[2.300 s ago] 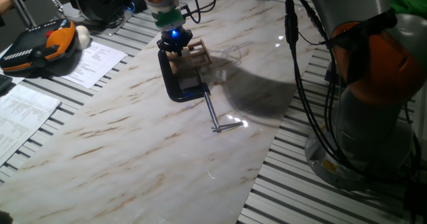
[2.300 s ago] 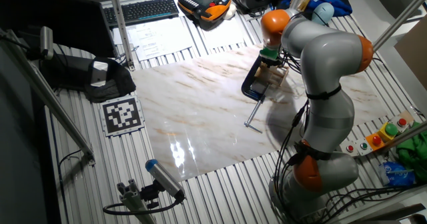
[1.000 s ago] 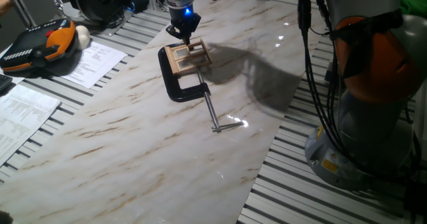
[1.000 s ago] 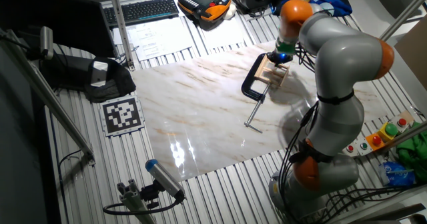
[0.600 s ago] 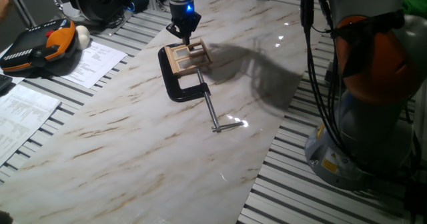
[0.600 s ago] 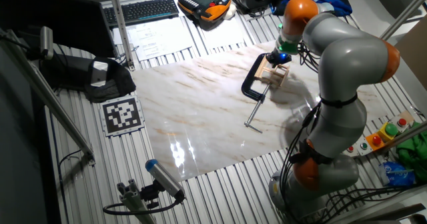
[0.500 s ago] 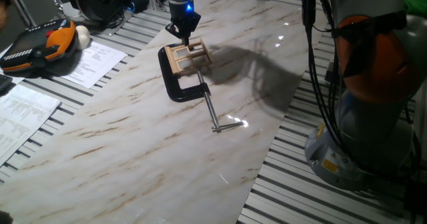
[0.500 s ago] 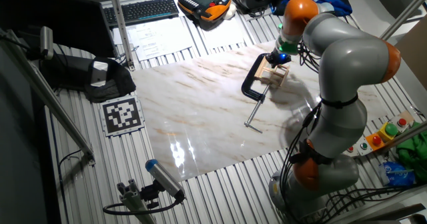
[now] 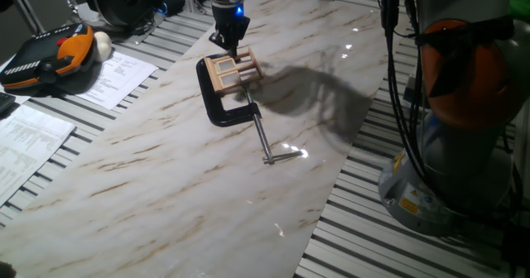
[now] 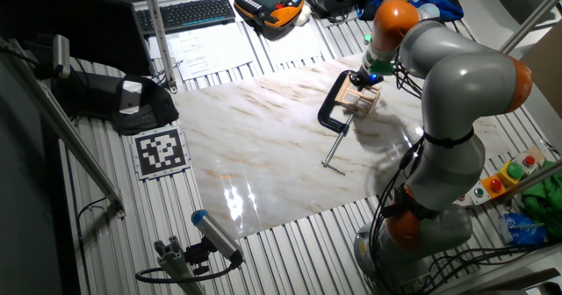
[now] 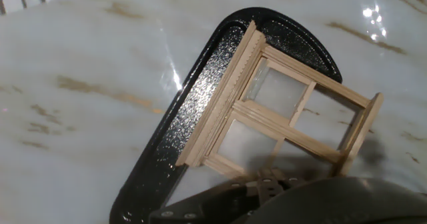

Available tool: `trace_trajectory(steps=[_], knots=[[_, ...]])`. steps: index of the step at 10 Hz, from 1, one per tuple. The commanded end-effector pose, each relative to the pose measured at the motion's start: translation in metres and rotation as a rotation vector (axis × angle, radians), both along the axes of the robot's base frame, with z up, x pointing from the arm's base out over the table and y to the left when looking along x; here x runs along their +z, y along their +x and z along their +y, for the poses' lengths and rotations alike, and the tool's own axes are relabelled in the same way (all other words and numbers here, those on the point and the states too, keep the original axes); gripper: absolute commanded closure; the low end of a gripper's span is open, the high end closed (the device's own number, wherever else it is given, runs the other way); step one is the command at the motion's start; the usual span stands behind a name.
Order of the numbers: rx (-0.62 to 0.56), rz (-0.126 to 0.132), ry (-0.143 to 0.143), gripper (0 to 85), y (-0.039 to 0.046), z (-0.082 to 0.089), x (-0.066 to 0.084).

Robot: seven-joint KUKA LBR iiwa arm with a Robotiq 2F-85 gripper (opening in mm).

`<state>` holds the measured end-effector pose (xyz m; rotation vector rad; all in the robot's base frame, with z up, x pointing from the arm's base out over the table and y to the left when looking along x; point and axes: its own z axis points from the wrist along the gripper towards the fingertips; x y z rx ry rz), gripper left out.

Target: Open a sliding window

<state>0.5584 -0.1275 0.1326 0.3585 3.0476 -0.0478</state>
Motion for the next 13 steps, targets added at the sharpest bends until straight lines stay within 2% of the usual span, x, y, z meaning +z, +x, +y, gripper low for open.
trace_trajectory(steps=[1,4,8,13], knots=[[0.015,0.004,0.011,85.0,-0.0012,0.0001,0.0007],[0.035,0.017,0.036,85.0,-0.0036,0.001,0.0017],[0.039,0.009,0.026,85.0,-0.0083,0.001,0.0045],[0.044,0.003,0.02,85.0,-0.0079,-0.0005,0.0053]])
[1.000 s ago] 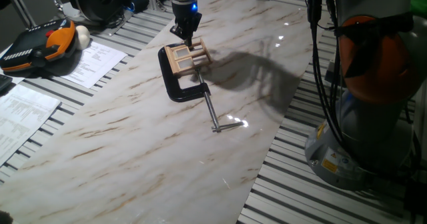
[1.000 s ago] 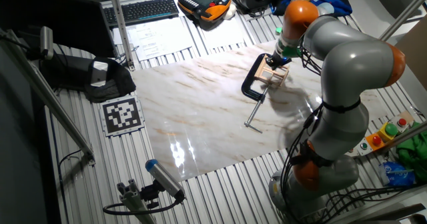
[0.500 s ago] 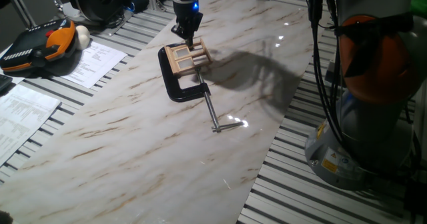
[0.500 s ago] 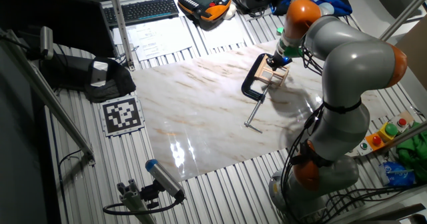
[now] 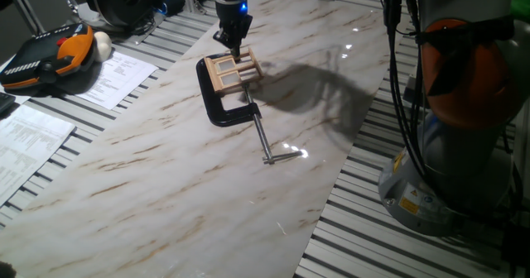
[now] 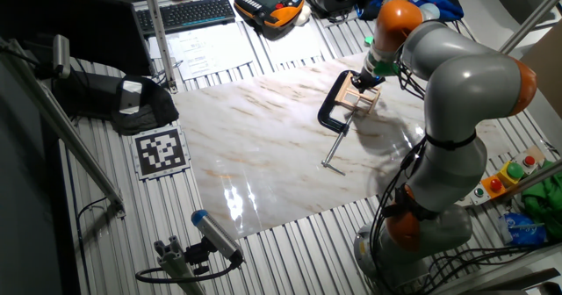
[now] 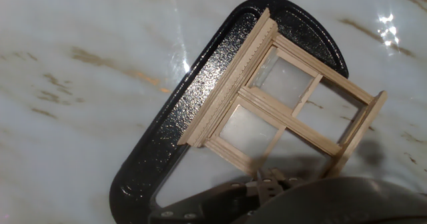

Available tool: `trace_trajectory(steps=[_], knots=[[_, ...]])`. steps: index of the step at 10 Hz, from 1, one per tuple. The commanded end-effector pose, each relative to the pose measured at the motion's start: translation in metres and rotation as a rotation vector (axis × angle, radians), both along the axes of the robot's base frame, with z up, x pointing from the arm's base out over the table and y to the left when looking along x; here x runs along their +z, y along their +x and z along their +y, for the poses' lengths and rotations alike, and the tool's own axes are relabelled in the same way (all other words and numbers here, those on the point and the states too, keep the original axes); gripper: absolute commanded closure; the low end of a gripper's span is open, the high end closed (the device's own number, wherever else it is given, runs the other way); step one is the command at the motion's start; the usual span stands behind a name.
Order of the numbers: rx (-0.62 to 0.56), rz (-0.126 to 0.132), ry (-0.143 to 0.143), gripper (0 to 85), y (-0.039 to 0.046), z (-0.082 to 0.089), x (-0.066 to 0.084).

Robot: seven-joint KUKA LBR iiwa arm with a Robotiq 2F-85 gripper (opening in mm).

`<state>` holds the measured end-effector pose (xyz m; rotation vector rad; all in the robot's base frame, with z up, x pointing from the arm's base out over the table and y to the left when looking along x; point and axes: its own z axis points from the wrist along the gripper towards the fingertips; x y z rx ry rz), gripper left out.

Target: Open a sliding window

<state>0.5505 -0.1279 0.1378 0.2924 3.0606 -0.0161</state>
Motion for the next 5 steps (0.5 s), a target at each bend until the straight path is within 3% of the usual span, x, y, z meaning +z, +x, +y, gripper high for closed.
trace_trajectory(steps=[1,5], knots=[[0.001,-0.004,-0.008,85.0,0.0008,-0.0007,0.0],[0.008,-0.004,-0.013,85.0,0.0009,-0.0025,0.0011]])
